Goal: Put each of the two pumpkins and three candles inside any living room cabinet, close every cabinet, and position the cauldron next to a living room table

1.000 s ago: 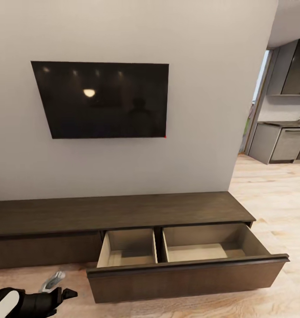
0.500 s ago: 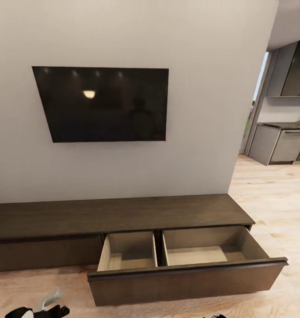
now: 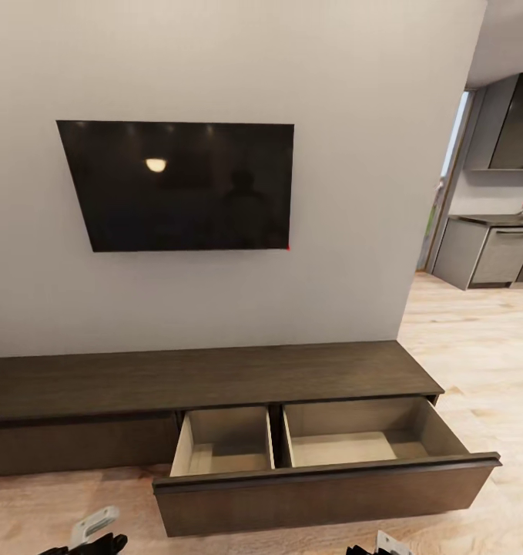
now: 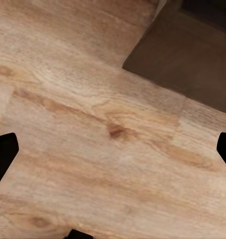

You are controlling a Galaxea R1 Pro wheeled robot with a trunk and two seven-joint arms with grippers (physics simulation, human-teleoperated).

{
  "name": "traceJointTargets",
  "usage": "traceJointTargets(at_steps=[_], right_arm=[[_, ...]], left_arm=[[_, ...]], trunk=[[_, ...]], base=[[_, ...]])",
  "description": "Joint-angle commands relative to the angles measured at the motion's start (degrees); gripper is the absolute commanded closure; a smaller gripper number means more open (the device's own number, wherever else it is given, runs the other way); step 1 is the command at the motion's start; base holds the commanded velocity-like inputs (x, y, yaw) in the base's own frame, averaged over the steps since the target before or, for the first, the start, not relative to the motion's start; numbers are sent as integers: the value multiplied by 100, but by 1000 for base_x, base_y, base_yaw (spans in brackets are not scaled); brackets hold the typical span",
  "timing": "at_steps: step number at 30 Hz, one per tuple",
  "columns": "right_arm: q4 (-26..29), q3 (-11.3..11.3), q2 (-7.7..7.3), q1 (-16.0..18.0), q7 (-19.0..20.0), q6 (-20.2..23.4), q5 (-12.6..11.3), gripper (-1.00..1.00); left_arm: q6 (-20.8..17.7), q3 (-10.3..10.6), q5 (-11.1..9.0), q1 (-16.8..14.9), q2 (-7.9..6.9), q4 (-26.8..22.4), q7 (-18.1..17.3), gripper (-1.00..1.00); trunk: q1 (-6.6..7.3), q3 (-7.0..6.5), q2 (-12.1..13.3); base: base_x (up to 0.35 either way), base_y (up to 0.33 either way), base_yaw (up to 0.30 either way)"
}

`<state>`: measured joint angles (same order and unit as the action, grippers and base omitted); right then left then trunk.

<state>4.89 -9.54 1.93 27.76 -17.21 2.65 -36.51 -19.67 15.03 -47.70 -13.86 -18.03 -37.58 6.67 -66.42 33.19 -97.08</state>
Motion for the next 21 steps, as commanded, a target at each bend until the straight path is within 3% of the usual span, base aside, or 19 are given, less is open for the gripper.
traceJointTargets(at_steps=[1, 7, 12, 21], right_arm=[[12, -48, 0, 1, -40, 27, -25, -100], [10, -48, -4, 1, -25, -3, -12, -100], [7, -41, -13, 1, 64, -17, -14, -100], [11, -39, -16, 1, 126, -27, -14, -100]], left_arm=[[12, 37, -49, -3, 11, -13, 50, -100], [78, 34, -60, -2, 89, 29, 51, -100], [463, 43, -35, -2, 112, 342, 46, -100], [524, 44, -22, -2, 197, 383, 50, -100]], trunk=[[0, 6, -3], [0, 6, -3], [0, 6, -3], [0, 6, -3]], base=[[0, 0, 0], [-51, 9, -40], [-266, 60, -245], [-124, 4, -279]])
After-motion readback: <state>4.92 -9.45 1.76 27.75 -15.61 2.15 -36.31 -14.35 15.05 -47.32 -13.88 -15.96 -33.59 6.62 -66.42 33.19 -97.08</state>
